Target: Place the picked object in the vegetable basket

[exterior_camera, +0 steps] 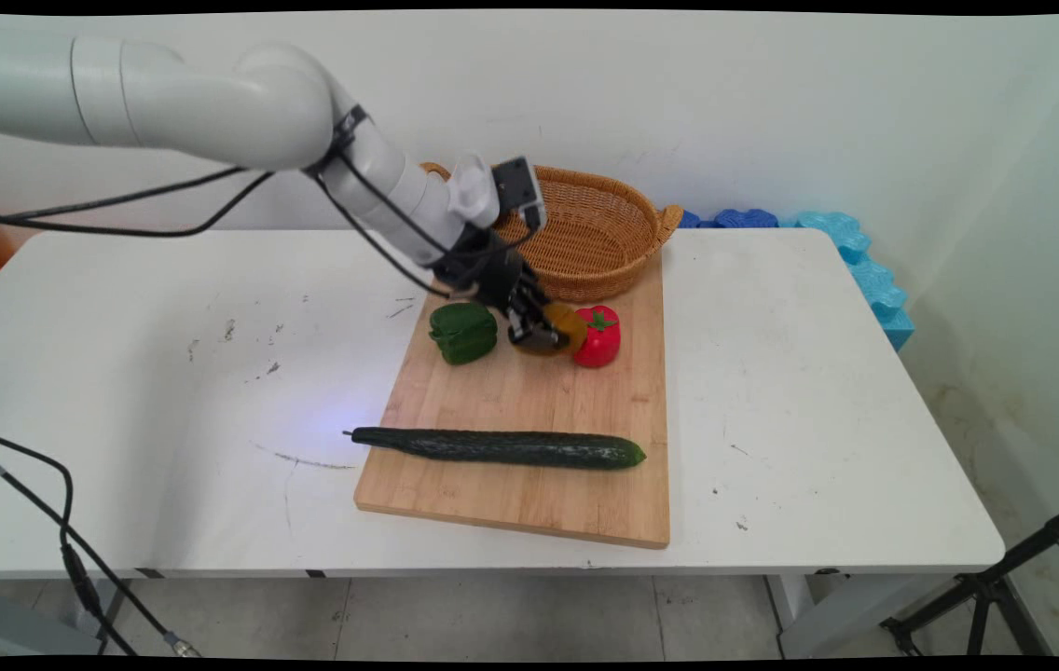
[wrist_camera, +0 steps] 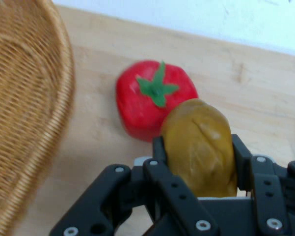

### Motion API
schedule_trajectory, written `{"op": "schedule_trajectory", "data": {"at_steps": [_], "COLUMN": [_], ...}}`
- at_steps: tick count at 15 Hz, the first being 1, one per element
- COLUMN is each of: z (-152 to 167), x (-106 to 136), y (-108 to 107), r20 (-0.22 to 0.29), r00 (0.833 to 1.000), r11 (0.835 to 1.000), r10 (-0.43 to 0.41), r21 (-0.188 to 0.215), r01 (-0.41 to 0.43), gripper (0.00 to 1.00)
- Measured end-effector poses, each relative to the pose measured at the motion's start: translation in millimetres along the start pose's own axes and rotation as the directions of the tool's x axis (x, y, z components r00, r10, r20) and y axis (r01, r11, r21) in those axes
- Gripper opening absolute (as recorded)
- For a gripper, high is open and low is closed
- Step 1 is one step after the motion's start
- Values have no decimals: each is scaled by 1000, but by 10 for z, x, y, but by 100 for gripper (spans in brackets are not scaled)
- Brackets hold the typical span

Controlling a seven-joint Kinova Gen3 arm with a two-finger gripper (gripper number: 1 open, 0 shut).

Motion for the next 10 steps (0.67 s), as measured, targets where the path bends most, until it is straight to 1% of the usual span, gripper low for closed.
{"op": "schedule_trajectory", "data": {"at_steps": [4, 10], "z": [-96, -153], "x": [170, 414], "y": [-180, -641], "r20": [-22, -41], "r00": [999, 992], "r11": [999, 988], "r10": [45, 120], "r21": [27, 101], "r01": [-45, -115], "gripper": [0, 0]}}
